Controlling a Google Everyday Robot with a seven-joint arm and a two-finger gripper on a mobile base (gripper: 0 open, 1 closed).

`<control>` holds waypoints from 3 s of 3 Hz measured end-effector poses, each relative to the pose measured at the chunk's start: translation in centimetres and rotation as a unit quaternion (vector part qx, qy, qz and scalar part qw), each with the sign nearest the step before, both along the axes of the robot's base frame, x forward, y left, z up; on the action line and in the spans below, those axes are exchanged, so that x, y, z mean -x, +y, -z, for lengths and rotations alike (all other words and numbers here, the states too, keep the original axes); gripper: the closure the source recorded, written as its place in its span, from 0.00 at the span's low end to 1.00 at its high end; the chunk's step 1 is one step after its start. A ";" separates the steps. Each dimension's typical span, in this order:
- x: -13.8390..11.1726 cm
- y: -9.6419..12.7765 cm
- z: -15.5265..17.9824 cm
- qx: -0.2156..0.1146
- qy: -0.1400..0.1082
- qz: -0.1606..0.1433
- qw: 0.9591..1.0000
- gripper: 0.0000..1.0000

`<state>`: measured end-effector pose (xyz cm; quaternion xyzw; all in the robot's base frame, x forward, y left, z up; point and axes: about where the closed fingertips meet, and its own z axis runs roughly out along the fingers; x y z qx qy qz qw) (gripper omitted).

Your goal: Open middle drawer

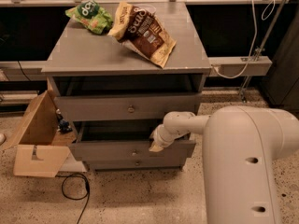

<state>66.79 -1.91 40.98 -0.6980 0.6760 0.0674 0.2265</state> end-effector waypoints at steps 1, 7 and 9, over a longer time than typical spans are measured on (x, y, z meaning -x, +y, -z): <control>0.0 0.0 0.0 0.000 0.000 0.000 1.000 0.04; 7.8 -1.7 0.2 0.026 0.128 -0.068 0.989 0.39; 10.9 -2.3 0.1 0.004 0.132 -0.062 0.989 0.86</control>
Offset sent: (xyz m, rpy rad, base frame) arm 0.0000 0.0000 0.0000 0.0000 0.0000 0.0000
